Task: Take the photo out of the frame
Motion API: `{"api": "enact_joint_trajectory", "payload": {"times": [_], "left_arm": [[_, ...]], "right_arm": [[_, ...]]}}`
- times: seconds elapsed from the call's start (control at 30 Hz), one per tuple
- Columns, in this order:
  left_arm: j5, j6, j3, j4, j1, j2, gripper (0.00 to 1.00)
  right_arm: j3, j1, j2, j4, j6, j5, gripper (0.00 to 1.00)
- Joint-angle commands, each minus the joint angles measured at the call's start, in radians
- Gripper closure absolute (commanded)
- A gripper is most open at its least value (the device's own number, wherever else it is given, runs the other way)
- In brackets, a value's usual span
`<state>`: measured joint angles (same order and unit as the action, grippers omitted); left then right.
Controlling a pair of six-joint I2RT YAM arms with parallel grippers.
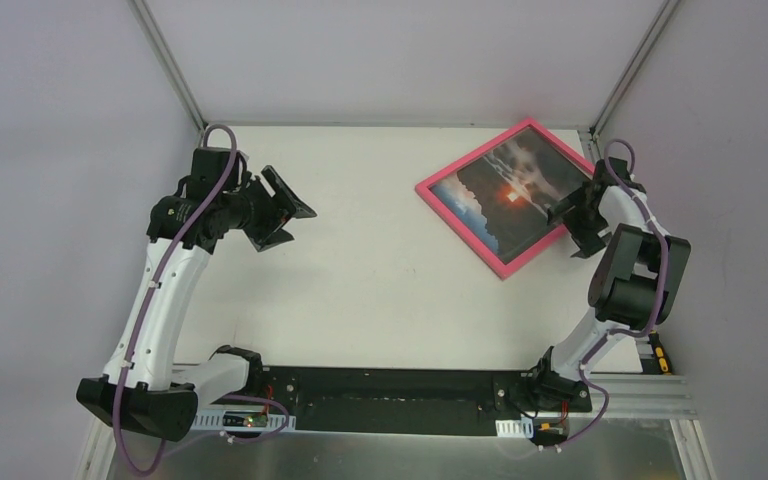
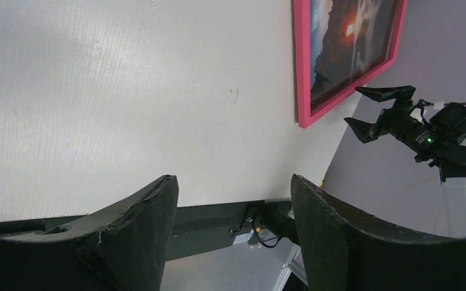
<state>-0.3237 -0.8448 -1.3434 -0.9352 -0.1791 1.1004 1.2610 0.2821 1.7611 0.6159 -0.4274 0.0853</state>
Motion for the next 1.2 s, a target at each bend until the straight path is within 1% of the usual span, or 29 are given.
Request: {"api": "enact_joint_trajectory", "payload": {"times": [0.0,0.03,0.07,0.17,0.3,0.37,0.5,0.57,0.6,0.7,0.8,0.9,0.93,0.97,1.07,1.1,1.13,1.17], "left_arm": [[-0.023,0.012,-0.001,-0.011,0.004,0.024,0.31],[-0.025,0.015,-0.003,-0.009,0.004,0.03,0.31],[-0.027,0.015,-0.006,-0.008,0.004,0.033,0.31],[-0.027,0.02,-0.009,-0.003,0.004,0.036,0.31],[-0.02,0.029,-0.005,-0.005,0.004,0.023,0.31],[-0.015,0.031,-0.004,-0.004,0.004,0.017,0.3],[-0.017,0.031,0.0,-0.004,0.004,0.013,0.3],[-0.016,0.03,0.004,-0.005,0.004,0.012,0.3],[-0.014,0.027,0.005,-0.004,0.004,0.011,0.3],[-0.011,0.027,0.005,-0.003,0.004,0.01,0.3],[-0.012,0.027,0.003,-0.003,0.004,0.01,0.3],[-0.008,0.028,0.004,-0.003,0.004,0.006,0.3],[-0.009,0.027,0.004,-0.002,0.004,0.004,0.3],[-0.01,0.026,0.004,-0.004,0.004,0.002,0.3],[-0.022,0.023,0.001,-0.004,0.004,-0.006,0.3],[-0.025,0.023,0.001,-0.004,0.004,-0.01,0.3],[-0.029,0.023,0.002,-0.004,0.004,-0.013,0.3],[-0.031,0.023,0.005,-0.004,0.004,-0.013,0.3]], "right_arm": [[0.021,-0.001,0.024,0.058,-0.017,-0.075,0.03],[0.016,-0.003,0.032,0.051,-0.025,-0.076,0.04],[0.009,-0.003,0.04,0.042,-0.03,-0.111,0.06],[-0.007,-0.003,0.068,0.026,-0.048,-0.117,0.14],[-0.026,-0.003,0.079,0.006,-0.066,-0.127,0.36],[-0.021,-0.002,0.076,0.014,-0.076,-0.131,0.43],[0.021,-0.003,0.042,0.065,-0.097,-0.126,0.52],[0.042,-0.003,0.019,0.082,-0.104,-0.132,0.59],[0.058,-0.003,0.013,0.094,-0.105,-0.133,0.61],[0.132,-0.003,0.005,0.165,-0.114,-0.125,0.71],[0.185,-0.003,-0.023,0.228,-0.14,-0.128,0.76],[0.212,-0.003,-0.054,0.255,-0.161,-0.149,0.81],[0.215,-0.003,-0.057,0.255,-0.159,-0.154,0.81],[0.219,-0.003,-0.057,0.262,-0.157,-0.159,0.74],[0.207,-0.004,-0.049,0.279,-0.159,-0.166,0.41],[0.187,-0.004,-0.051,0.271,-0.162,-0.17,0.32],[0.164,-0.005,-0.053,0.253,-0.161,-0.173,0.26],[0.136,-0.006,-0.052,0.236,-0.161,-0.169,0.22]]}}
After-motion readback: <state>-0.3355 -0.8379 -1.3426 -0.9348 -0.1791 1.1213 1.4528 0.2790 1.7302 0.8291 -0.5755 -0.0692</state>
